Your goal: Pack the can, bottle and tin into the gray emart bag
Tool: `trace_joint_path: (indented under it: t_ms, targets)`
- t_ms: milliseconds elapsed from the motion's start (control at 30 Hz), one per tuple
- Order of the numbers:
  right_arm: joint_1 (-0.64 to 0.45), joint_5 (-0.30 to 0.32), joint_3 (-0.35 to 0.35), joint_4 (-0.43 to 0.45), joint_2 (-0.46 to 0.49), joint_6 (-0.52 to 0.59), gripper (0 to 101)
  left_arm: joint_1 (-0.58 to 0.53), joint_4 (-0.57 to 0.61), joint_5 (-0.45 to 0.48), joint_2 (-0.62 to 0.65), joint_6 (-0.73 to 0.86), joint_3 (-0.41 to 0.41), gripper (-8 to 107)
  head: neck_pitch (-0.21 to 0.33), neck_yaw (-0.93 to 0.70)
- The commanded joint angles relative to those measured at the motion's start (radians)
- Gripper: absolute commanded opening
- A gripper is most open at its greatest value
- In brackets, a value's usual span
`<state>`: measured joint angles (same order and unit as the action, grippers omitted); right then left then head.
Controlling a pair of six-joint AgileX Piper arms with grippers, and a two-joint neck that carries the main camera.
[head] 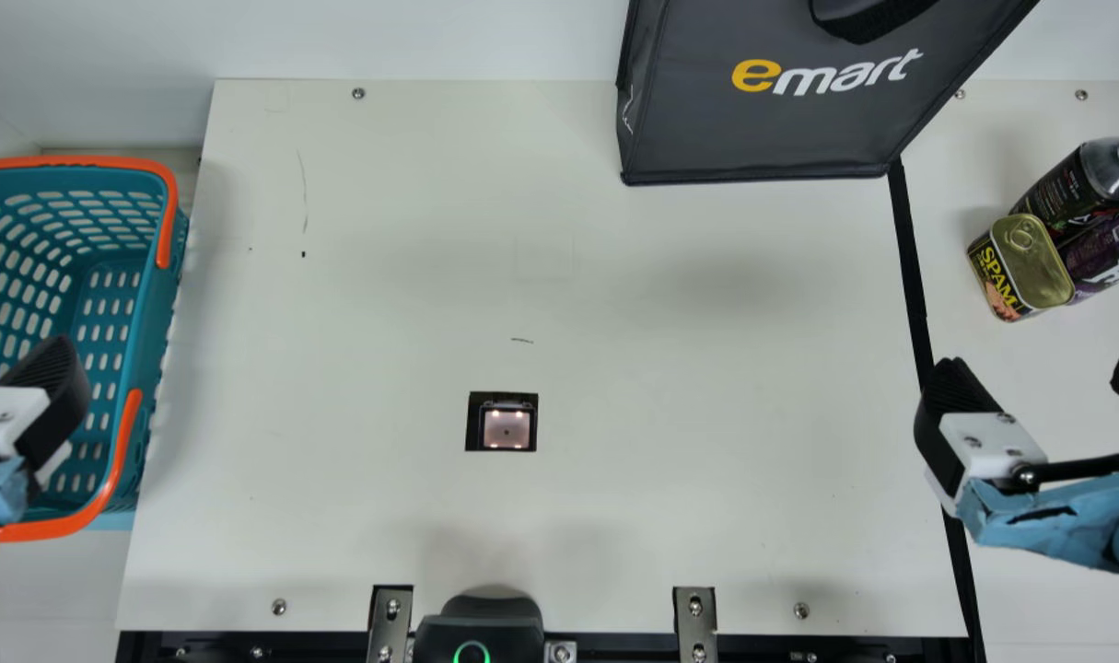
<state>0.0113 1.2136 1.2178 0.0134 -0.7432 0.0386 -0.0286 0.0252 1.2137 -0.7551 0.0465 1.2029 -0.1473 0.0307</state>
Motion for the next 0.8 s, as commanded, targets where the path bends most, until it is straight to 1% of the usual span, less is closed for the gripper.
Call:
trace_joint_path:
  t_ms: [0, 33, 367, 400, 767]
  targets:
    - [0.0, 0.0, 0.0, 0.0, 0.0, 0.0, 91, 0.0, 0.0, 0.0, 0.0, 0.0, 0.0, 90, 0.032, 0.02]
    - [0.0, 0.0, 0.0, 0.0, 0.0, 0.0, 91, 0.0, 0.0, 0.0, 0.0, 0.0, 0.0, 90, 0.072, 0.059]
    - [0.0, 0.0, 0.0, 0.0, 0.0, 0.0, 91, 0.0, 0.0, 0.0, 0.0, 0.0, 0.0, 90, 0.305, 0.292]
    - [0.0, 0.0, 0.0, 0.0, 0.0, 0.0, 91, 0.0, 0.0, 0.0, 0.0, 0.0, 0.0, 90, 0.322, 0.316]
    - [0.0, 0.0, 0.0, 0.0, 0.0, 0.0, 91, 0.0, 0.0, 0.0, 0.0, 0.0, 0.0, 90, 0.322, 0.318]
